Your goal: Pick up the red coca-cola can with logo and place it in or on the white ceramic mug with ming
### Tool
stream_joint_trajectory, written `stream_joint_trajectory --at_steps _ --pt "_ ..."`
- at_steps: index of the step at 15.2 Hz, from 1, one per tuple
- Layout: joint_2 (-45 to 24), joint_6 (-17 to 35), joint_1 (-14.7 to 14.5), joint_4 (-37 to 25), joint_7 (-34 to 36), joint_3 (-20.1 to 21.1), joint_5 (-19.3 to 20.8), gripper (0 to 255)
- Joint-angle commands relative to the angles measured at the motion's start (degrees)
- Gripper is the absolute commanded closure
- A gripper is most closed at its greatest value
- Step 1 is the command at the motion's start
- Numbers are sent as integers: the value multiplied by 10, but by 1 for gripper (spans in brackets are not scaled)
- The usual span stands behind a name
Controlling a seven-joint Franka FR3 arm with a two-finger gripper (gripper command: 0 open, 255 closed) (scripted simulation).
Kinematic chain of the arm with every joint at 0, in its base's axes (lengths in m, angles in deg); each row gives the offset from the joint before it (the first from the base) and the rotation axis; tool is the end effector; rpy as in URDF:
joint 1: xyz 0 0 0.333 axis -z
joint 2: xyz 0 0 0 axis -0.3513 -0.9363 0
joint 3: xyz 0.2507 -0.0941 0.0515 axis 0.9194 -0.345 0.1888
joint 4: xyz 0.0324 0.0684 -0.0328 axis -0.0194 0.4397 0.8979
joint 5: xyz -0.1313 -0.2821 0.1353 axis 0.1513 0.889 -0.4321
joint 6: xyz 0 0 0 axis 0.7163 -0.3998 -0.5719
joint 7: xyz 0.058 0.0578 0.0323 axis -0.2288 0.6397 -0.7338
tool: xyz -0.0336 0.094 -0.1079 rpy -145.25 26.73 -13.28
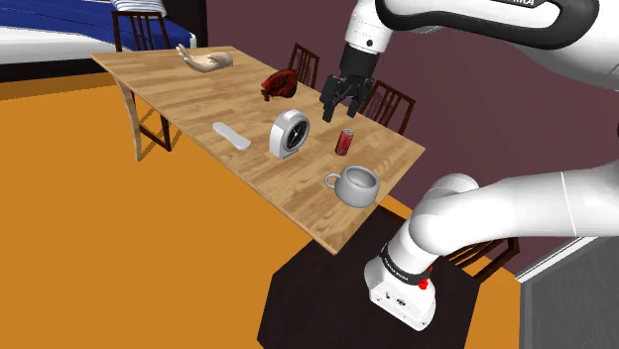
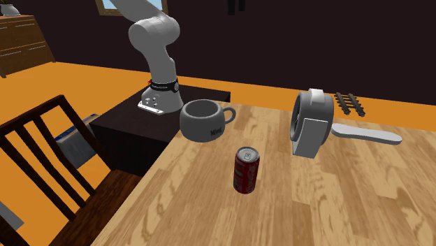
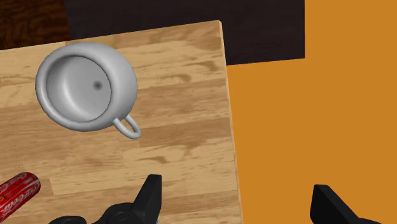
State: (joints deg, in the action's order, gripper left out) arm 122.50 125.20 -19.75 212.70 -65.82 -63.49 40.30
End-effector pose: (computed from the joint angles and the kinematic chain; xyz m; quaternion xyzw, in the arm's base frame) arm 0.2937 0.0232 0.5012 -0.9974 0.0658 0.0043 0.0276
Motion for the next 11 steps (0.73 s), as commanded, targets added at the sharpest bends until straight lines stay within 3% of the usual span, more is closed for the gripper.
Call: stream_joint_trajectory --at_steps 1,11 --pt "0 0 0 0 0 0 0 0" --pt "-95 127 49 34 -88 -86 59 0"
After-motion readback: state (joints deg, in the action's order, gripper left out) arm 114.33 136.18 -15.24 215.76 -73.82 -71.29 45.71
